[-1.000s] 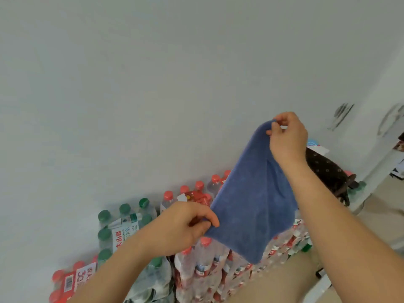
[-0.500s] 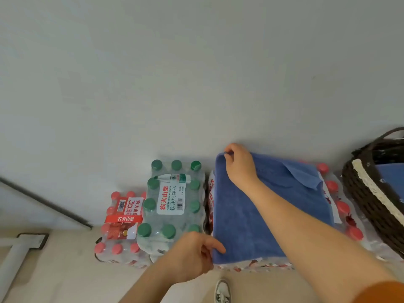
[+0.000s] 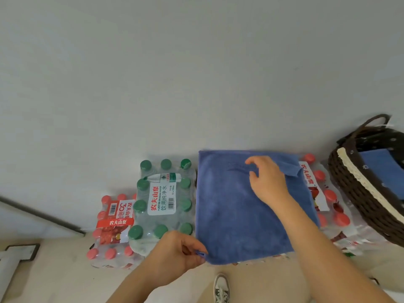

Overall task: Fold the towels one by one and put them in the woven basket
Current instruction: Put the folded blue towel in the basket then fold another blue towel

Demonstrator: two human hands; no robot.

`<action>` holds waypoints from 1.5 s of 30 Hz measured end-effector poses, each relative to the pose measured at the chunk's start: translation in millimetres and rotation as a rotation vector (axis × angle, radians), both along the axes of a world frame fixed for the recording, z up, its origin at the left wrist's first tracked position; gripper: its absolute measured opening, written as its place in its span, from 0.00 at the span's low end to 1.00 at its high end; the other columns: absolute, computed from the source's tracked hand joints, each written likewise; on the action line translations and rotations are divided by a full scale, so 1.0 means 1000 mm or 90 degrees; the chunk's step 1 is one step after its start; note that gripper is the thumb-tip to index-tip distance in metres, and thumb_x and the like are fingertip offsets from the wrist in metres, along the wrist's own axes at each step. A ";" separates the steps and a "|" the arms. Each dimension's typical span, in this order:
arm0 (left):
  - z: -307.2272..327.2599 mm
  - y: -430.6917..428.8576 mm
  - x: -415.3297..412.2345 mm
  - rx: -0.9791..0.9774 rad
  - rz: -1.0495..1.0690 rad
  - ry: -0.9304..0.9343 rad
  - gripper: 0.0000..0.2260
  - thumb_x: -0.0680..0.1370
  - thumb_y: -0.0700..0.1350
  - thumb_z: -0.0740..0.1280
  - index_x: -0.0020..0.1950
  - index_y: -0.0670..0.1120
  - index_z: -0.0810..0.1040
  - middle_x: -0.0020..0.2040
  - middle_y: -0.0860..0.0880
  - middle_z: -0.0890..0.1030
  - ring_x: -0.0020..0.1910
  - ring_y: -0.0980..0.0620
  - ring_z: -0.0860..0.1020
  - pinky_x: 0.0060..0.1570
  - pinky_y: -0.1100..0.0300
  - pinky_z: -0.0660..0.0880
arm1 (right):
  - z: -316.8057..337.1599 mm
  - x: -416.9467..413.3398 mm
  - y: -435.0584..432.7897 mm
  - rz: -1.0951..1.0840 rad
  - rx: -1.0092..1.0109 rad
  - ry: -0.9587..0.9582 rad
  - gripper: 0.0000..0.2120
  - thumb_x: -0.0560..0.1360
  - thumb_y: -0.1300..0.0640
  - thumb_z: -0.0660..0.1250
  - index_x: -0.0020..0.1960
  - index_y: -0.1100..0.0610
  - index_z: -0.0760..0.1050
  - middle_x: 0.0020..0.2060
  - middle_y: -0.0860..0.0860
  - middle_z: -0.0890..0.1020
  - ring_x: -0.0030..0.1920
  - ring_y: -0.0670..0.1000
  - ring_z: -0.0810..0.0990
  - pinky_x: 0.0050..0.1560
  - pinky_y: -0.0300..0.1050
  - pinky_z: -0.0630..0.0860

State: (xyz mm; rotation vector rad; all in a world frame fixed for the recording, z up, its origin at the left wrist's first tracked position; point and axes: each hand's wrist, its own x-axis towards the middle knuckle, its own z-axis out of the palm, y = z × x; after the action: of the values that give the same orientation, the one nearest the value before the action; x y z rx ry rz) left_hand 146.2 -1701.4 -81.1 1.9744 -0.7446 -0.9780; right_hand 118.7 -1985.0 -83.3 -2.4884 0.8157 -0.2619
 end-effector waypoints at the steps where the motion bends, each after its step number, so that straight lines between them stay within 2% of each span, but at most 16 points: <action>1: 0.000 0.001 0.001 0.006 0.002 0.000 0.14 0.70 0.38 0.75 0.35 0.60 0.84 0.33 0.56 0.83 0.33 0.59 0.79 0.39 0.64 0.78 | -0.003 -0.016 -0.012 -0.023 -0.064 0.086 0.13 0.77 0.61 0.61 0.58 0.49 0.75 0.60 0.49 0.75 0.61 0.54 0.72 0.55 0.56 0.72; 3: 0.002 -0.001 0.002 0.016 0.001 -0.005 0.12 0.70 0.39 0.75 0.36 0.58 0.84 0.32 0.56 0.83 0.31 0.60 0.77 0.37 0.66 0.76 | -0.010 -0.038 -0.029 -0.038 -0.129 0.186 0.12 0.77 0.60 0.61 0.58 0.50 0.77 0.59 0.50 0.76 0.61 0.55 0.71 0.58 0.57 0.71; 6: 0.005 -0.012 0.002 0.020 -0.005 -0.072 0.08 0.69 0.41 0.75 0.37 0.55 0.85 0.35 0.59 0.81 0.31 0.61 0.75 0.36 0.69 0.71 | -0.015 -0.042 -0.041 -0.036 -0.175 0.189 0.17 0.77 0.59 0.60 0.65 0.52 0.74 0.61 0.51 0.74 0.63 0.56 0.68 0.62 0.57 0.68; 10: 0.005 -0.023 0.012 0.000 -0.026 -0.172 0.08 0.66 0.41 0.76 0.37 0.55 0.85 0.46 0.64 0.76 0.45 0.61 0.75 0.44 0.72 0.69 | -0.016 -0.034 -0.054 -0.078 -0.188 0.228 0.22 0.79 0.53 0.56 0.72 0.55 0.64 0.69 0.53 0.67 0.68 0.57 0.64 0.63 0.60 0.67; 15: 0.004 -0.022 0.020 -0.008 -0.054 -0.110 0.08 0.67 0.38 0.75 0.36 0.51 0.84 0.51 0.65 0.81 0.57 0.65 0.74 0.55 0.73 0.68 | -0.018 -0.025 -0.074 -0.088 -0.151 0.282 0.24 0.81 0.45 0.51 0.76 0.44 0.54 0.77 0.52 0.47 0.75 0.57 0.45 0.68 0.63 0.59; 20: 0.007 -0.025 0.018 -0.020 -0.029 -0.070 0.10 0.69 0.36 0.73 0.36 0.52 0.82 0.49 0.62 0.83 0.62 0.70 0.70 0.57 0.76 0.65 | -0.012 -0.017 -0.079 -0.095 -0.114 0.285 0.27 0.80 0.41 0.49 0.77 0.42 0.48 0.77 0.51 0.43 0.76 0.56 0.42 0.70 0.65 0.56; 23: 0.014 -0.027 0.017 -0.054 0.013 -0.130 0.11 0.71 0.37 0.73 0.39 0.55 0.83 0.50 0.61 0.83 0.62 0.70 0.71 0.56 0.79 0.64 | 0.013 -0.033 -0.043 -0.009 0.019 0.132 0.29 0.78 0.37 0.52 0.76 0.39 0.47 0.78 0.47 0.48 0.77 0.52 0.47 0.72 0.63 0.54; 25: 0.019 -0.029 0.016 -0.090 0.059 -0.143 0.11 0.71 0.38 0.73 0.42 0.55 0.84 0.51 0.61 0.82 0.58 0.67 0.75 0.55 0.75 0.68 | 0.028 -0.056 0.003 0.088 0.164 0.037 0.31 0.75 0.36 0.59 0.74 0.37 0.51 0.76 0.40 0.53 0.76 0.44 0.50 0.74 0.57 0.53; 26: 0.021 -0.031 0.016 -0.115 0.083 -0.138 0.09 0.71 0.40 0.73 0.43 0.55 0.83 0.48 0.61 0.83 0.54 0.65 0.78 0.53 0.71 0.71 | 0.031 -0.069 0.029 0.138 0.166 0.015 0.32 0.74 0.35 0.62 0.74 0.36 0.52 0.75 0.38 0.53 0.75 0.41 0.52 0.73 0.52 0.52; 29: 0.031 -0.039 0.013 -0.176 0.125 -0.126 0.05 0.70 0.44 0.70 0.42 0.54 0.81 0.40 0.58 0.82 0.41 0.59 0.79 0.43 0.66 0.74 | 0.017 -0.094 0.099 0.196 -0.025 -0.059 0.35 0.68 0.37 0.68 0.70 0.41 0.58 0.72 0.43 0.61 0.69 0.43 0.63 0.64 0.49 0.62; 32: 0.038 -0.046 0.007 -0.227 0.135 -0.122 0.04 0.71 0.42 0.69 0.41 0.51 0.81 0.39 0.54 0.83 0.42 0.57 0.79 0.45 0.70 0.73 | -0.009 -0.095 0.127 0.092 -0.090 -0.137 0.28 0.68 0.46 0.71 0.66 0.48 0.66 0.65 0.49 0.70 0.61 0.48 0.70 0.54 0.50 0.70; 35: 0.042 -0.046 0.002 -0.251 0.124 -0.133 0.03 0.71 0.41 0.68 0.42 0.48 0.80 0.40 0.51 0.82 0.42 0.54 0.79 0.46 0.69 0.72 | -0.024 -0.094 0.127 -0.004 -0.141 -0.236 0.19 0.73 0.59 0.65 0.63 0.52 0.69 0.59 0.53 0.74 0.56 0.52 0.73 0.51 0.50 0.75; 39: 0.039 -0.041 0.003 -0.277 0.155 -0.086 0.02 0.72 0.43 0.68 0.42 0.50 0.79 0.41 0.45 0.82 0.43 0.45 0.79 0.48 0.55 0.75 | -0.037 -0.110 0.105 -0.055 -0.209 -0.256 0.20 0.68 0.70 0.67 0.58 0.56 0.73 0.53 0.57 0.76 0.51 0.56 0.75 0.47 0.52 0.77; 41: 0.040 -0.043 0.001 -0.304 0.186 -0.021 0.02 0.72 0.43 0.68 0.41 0.49 0.78 0.40 0.44 0.82 0.41 0.45 0.79 0.45 0.55 0.75 | -0.041 -0.118 0.089 -0.098 -0.204 -0.255 0.17 0.67 0.72 0.67 0.54 0.60 0.76 0.50 0.58 0.77 0.49 0.57 0.77 0.44 0.54 0.78; 43: 0.040 -0.047 -0.003 -0.324 0.200 0.019 0.03 0.75 0.39 0.69 0.42 0.45 0.77 0.37 0.44 0.80 0.38 0.46 0.75 0.40 0.60 0.74 | -0.043 -0.125 0.077 -0.117 -0.200 -0.251 0.13 0.67 0.71 0.70 0.50 0.62 0.77 0.48 0.57 0.77 0.47 0.56 0.76 0.42 0.53 0.79; 45: 0.040 -0.050 -0.005 -0.336 0.209 0.027 0.04 0.77 0.35 0.66 0.43 0.42 0.75 0.35 0.44 0.77 0.36 0.47 0.72 0.36 0.64 0.72 | -0.042 -0.130 0.071 -0.118 -0.181 -0.256 0.06 0.71 0.65 0.69 0.47 0.62 0.77 0.45 0.55 0.77 0.43 0.55 0.76 0.39 0.53 0.78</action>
State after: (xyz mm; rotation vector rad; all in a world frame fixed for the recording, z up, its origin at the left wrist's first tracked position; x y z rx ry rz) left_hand 141.4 -1751.0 -40.8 1.5420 -0.5585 -0.5524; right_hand -11.6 -1913.5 -125.5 -2.4850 0.8829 -0.9685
